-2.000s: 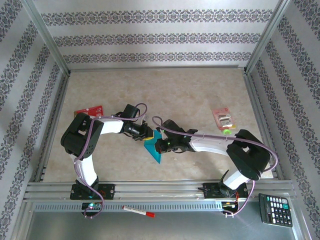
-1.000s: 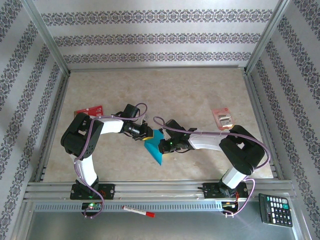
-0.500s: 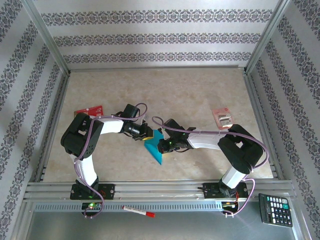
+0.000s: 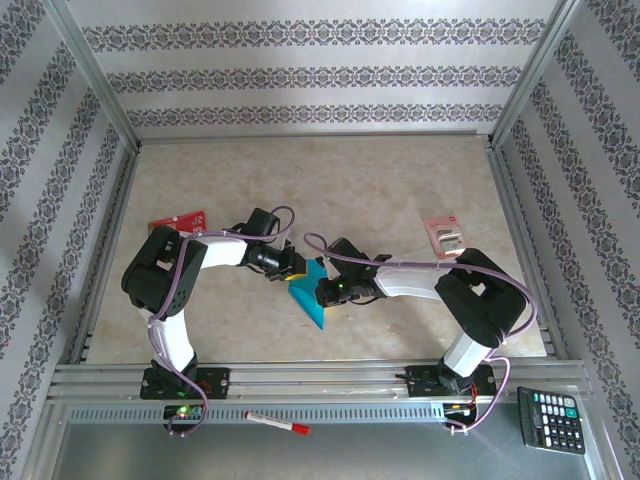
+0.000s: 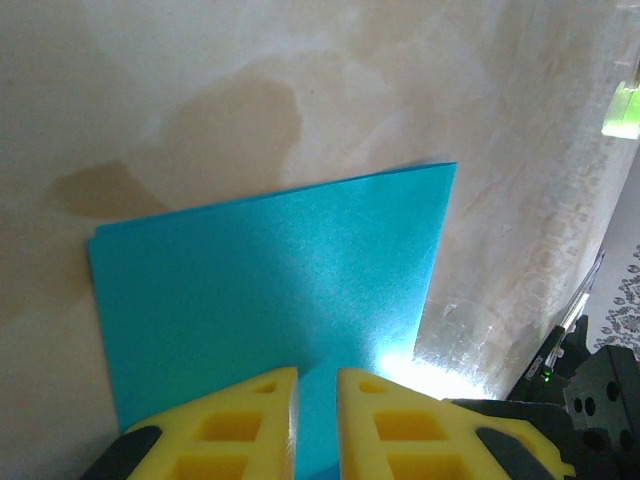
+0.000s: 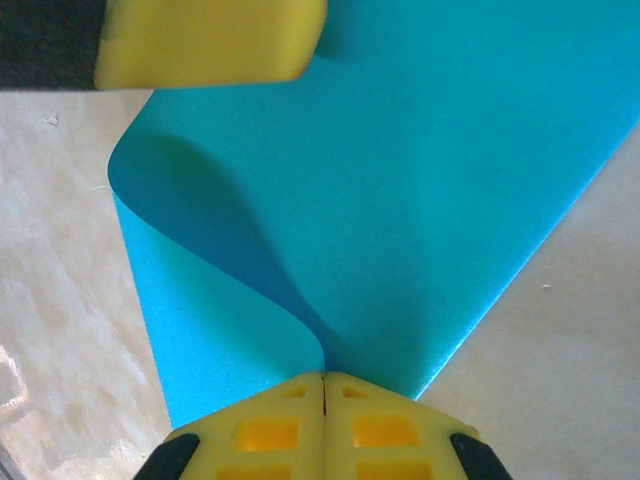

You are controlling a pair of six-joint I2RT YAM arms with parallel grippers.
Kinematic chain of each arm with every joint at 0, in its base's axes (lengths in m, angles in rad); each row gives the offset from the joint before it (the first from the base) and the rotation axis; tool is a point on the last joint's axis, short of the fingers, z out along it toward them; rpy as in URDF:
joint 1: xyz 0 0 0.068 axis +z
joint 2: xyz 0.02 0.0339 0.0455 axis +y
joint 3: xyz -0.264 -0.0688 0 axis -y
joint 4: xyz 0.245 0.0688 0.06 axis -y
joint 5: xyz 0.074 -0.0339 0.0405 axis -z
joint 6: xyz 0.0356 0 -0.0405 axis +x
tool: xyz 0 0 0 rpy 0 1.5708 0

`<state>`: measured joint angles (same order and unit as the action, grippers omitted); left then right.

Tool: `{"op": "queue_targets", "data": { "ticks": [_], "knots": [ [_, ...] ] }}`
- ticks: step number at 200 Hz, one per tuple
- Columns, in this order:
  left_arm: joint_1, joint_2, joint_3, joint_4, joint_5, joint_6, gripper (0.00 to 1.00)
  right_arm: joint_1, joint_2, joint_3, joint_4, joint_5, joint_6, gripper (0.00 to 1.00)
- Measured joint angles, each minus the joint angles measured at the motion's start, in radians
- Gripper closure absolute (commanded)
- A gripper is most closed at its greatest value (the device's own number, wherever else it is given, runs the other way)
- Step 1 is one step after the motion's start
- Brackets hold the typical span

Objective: Fold a paper plane with a square sheet of paper (pick it up from the middle)
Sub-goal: Third fold the triangle at the center of the table.

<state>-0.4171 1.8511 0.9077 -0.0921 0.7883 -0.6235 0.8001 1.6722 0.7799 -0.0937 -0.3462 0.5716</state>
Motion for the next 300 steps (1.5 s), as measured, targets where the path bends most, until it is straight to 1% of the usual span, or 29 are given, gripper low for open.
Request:
{"op": "queue_targets", "data": {
  "ticks": [52, 139, 300],
  "knots": [
    [0.000, 0.000, 0.000, 0.000, -0.003, 0.000, 0.82, 0.000, -0.001, -0.009, 0.020, -0.004, 0.010, 1.00],
    [0.000, -0.005, 0.000, -0.006, -0.012, 0.000, 0.82, -0.006, -0.022, -0.065, 0.103, -0.031, 0.085, 1.00],
    [0.000, -0.006, 0.000, -0.008, -0.015, 0.000, 0.82, -0.006, -0.028, -0.090, 0.142, -0.024, 0.087, 1.00]
  ]
}}
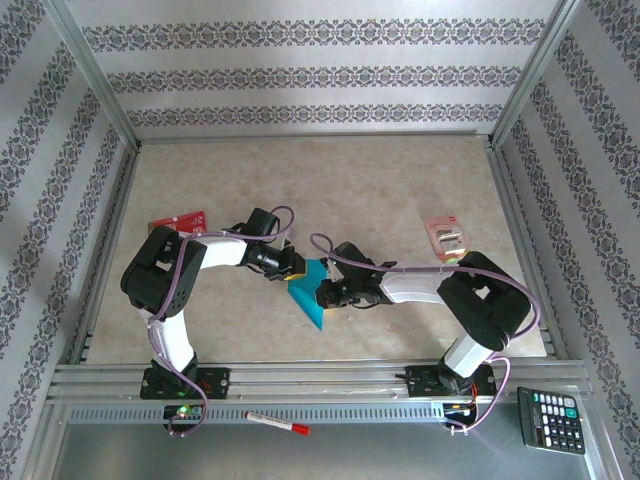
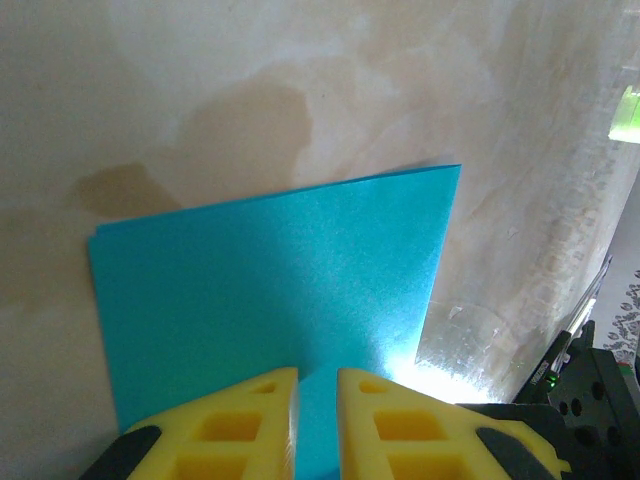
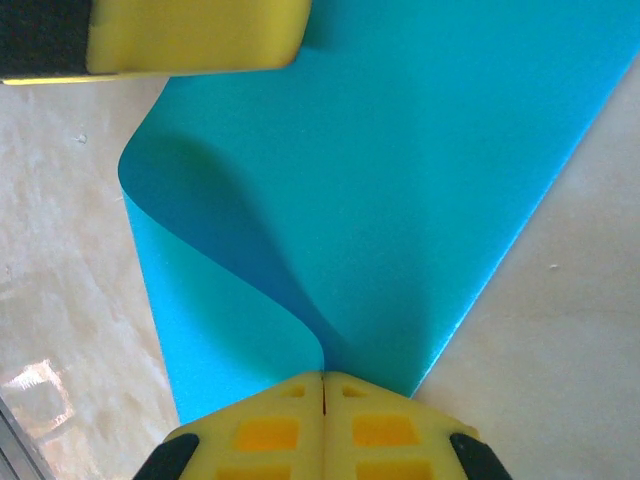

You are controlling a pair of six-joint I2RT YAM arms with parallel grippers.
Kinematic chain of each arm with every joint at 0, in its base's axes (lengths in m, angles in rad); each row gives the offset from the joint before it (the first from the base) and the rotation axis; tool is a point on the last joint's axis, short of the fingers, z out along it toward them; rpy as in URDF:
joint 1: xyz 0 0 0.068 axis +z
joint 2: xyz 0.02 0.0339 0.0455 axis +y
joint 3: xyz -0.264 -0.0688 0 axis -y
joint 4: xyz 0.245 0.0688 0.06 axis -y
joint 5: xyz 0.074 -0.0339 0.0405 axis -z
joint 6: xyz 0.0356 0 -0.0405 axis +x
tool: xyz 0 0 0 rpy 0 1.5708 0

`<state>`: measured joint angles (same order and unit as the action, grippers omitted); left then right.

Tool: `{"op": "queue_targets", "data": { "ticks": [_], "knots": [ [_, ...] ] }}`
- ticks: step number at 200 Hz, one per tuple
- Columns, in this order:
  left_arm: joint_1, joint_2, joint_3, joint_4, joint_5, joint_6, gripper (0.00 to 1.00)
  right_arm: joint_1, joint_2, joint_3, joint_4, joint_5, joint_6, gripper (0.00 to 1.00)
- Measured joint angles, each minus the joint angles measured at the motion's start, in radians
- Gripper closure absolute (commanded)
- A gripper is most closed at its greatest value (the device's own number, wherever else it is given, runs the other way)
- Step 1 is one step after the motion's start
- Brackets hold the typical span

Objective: Fold a paper plane with a square sheet of paper (pick it up from the middle)
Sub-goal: Third fold the triangle at the center of the table.

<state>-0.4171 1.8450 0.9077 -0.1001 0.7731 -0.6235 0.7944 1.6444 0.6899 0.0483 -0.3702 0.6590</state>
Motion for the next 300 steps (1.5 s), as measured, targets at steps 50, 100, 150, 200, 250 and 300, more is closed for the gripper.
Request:
{"op": "queue_targets", "data": {
  "ticks": [50, 100, 150, 200, 250, 300],
  "knots": [
    [0.000, 0.000, 0.000, -0.001, 0.000, 0.000, 0.82, 0.000, -0.001, -0.001, 0.002, 0.003, -0.003, 1.00],
    [0.000, 0.000, 0.003, -0.004, 0.001, 0.000, 0.79, 0.000, -0.001, -0.001, 0.002, 0.004, -0.003, 1.00],
    [0.000, -0.023, 0.015, -0.031, -0.018, -0.012, 0.78, 0.000, -0.001, -0.007, 0.010, 0.005, -0.003, 1.00],
    [0.000, -0.033, 0.049, -0.051, -0.022, -0.011, 0.78, 0.000, -0.001, -0.007, 0.013, 0.005, -0.003, 1.00],
    [-0.002, 0.022, 0.059, -0.066, -0.022, -0.004, 0.81, 0.002, -0.001, 0.002, -0.004, 0.006, -0.003, 1.00],
    [-0.002, 0.024, 0.059, -0.065, -0.022, 0.005, 0.81, 0.002, -0.001, 0.021, -0.043, 0.006, -0.003, 1.00]
  ]
}}
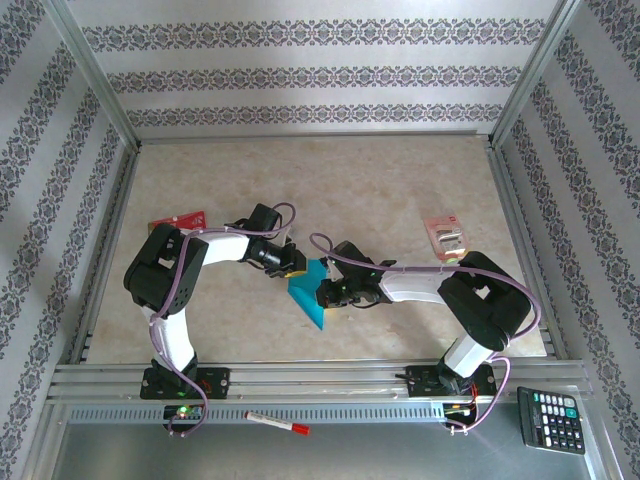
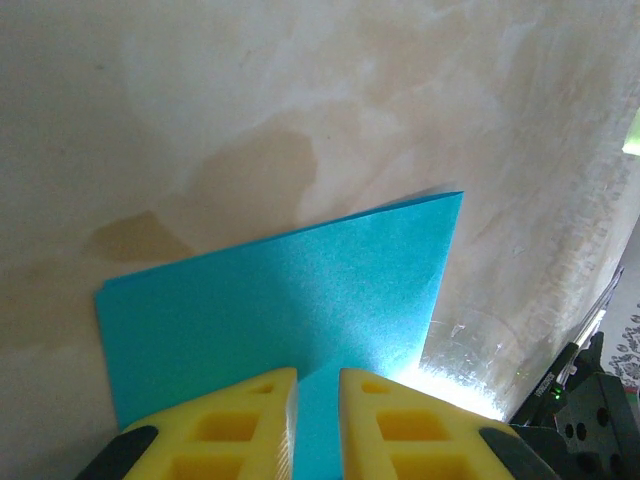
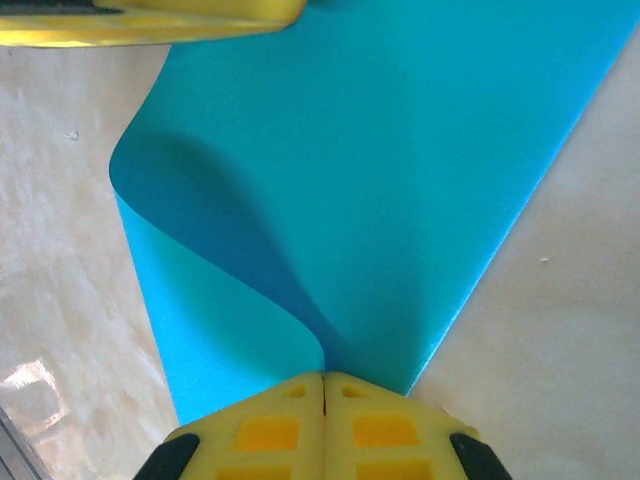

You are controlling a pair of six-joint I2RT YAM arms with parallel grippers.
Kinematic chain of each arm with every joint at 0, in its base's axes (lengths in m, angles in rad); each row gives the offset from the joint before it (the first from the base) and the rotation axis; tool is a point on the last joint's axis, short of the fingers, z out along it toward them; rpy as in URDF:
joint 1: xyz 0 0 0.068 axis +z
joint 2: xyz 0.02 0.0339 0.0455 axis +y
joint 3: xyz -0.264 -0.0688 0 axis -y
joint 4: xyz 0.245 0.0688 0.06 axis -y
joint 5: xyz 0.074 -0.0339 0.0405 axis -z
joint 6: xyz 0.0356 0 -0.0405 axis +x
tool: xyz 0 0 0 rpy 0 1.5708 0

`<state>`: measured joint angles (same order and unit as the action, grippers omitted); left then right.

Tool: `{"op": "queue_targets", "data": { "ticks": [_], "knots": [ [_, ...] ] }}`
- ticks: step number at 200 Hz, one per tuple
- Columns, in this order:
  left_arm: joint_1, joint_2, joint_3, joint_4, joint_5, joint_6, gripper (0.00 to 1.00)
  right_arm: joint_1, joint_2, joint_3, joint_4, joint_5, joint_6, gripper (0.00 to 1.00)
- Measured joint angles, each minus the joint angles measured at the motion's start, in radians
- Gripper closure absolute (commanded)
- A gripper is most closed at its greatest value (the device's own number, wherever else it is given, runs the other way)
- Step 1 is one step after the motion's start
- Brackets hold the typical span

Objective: Fold a paper plane with a square sheet of paper (pick it up from the middle)
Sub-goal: Third fold the triangle at the center of the table.

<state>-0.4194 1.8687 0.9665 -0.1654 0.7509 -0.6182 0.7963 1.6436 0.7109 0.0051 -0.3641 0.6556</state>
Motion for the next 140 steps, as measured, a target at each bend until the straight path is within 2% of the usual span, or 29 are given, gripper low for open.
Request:
{"op": "queue_targets", "data": {
  "ticks": [140],
  "knots": [
    [0.000, 0.000, -0.002, 0.001, 0.000, 0.010, 0.81, 0.000, 0.007, 0.026, -0.032, 0.001, -0.008, 1.00]
  ]
}}
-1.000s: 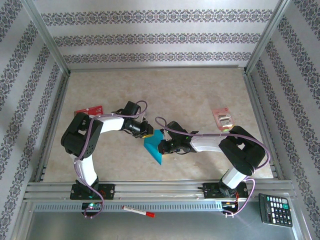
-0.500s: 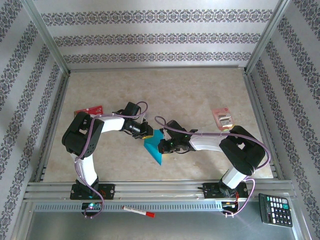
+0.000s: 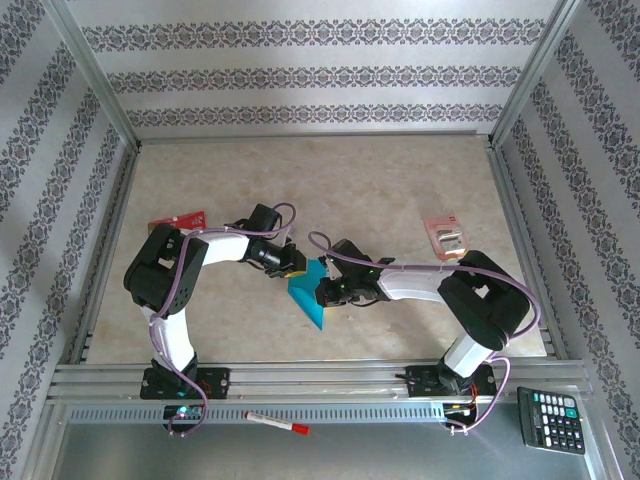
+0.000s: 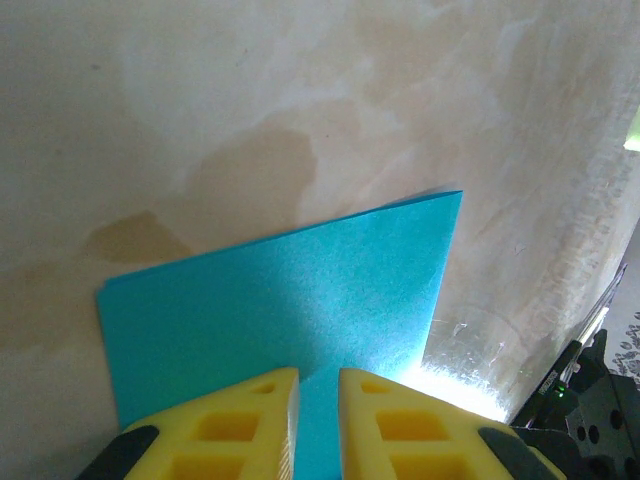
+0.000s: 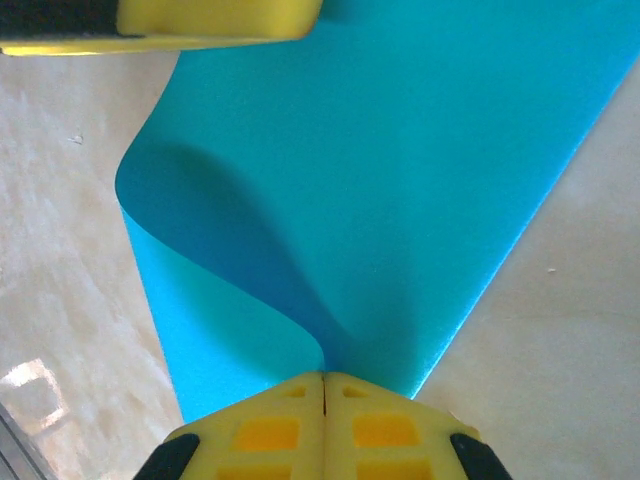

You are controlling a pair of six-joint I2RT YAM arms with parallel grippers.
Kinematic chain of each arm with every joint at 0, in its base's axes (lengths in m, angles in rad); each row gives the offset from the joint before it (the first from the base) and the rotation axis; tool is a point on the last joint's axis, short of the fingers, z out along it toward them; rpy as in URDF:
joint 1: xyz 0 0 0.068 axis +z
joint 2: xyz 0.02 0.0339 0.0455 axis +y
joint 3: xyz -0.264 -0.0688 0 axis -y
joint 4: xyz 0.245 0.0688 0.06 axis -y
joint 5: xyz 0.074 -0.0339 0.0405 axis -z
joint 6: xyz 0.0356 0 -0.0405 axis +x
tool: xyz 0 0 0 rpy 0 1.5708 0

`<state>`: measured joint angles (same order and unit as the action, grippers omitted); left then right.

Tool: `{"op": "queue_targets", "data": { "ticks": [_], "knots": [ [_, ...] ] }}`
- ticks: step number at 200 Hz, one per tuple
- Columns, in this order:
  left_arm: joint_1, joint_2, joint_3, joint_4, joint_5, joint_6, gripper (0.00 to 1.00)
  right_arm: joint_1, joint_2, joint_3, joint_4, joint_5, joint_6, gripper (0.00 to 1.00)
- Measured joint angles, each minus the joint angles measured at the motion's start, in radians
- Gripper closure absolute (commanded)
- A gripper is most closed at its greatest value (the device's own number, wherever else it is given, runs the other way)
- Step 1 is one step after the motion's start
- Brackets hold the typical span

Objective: Fold a paper plane with a square sheet of paper (pick it up from the middle)
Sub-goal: Third fold the triangle at the center of the table.

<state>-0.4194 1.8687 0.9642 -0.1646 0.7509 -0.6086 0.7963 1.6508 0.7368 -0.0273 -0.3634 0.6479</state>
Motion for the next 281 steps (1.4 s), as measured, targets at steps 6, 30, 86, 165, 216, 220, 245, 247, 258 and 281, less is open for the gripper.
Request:
{"op": "queue_targets", "data": {
  "ticks": [6, 30, 86, 165, 216, 220, 245, 247, 258, 281],
  "knots": [
    [0.000, 0.000, 0.000, 0.000, 0.000, 0.000, 0.81, 0.000, 0.002, 0.000, 0.000, 0.001, 0.000, 1.00],
    [0.000, 0.000, 0.000, 0.000, 0.000, 0.000, 0.81, 0.000, 0.007, 0.001, 0.000, 0.003, 0.000, 1.00],
    [0.000, 0.000, 0.000, 0.000, 0.000, 0.000, 0.81, 0.000, 0.008, 0.001, 0.000, 0.003, -0.012, 1.00],
    [0.000, 0.000, -0.003, 0.003, 0.000, 0.000, 0.81, 0.000, 0.007, 0.001, 0.000, 0.003, -0.019, 1.00],
    [0.000, 0.000, -0.003, 0.004, 0.000, 0.000, 0.81, 0.000, 0.007, 0.001, 0.000, 0.004, -0.019, 1.00],
    [0.000, 0.000, -0.003, 0.004, 0.000, 0.000, 0.81, 0.000, 0.007, 0.001, 0.000, 0.004, -0.019, 1.00],
    [0.000, 0.000, -0.003, 0.005, 0.000, 0.000, 0.81, 0.000, 0.007, 0.000, 0.000, 0.005, -0.019, 1.00],
    [0.000, 0.000, -0.003, 0.005, 0.000, 0.000, 0.81, 0.000, 0.007, 0.000, 0.000, 0.005, -0.019, 1.00],
    [0.000, 0.000, -0.003, 0.005, 0.001, 0.000, 0.80, 0.000, 0.007, 0.000, 0.001, 0.006, -0.019, 1.00],
    [0.000, -0.001, -0.003, 0.007, 0.004, 0.000, 0.77, 0.000, 0.007, -0.007, 0.010, 0.006, -0.019, 1.00]
  ]
}}
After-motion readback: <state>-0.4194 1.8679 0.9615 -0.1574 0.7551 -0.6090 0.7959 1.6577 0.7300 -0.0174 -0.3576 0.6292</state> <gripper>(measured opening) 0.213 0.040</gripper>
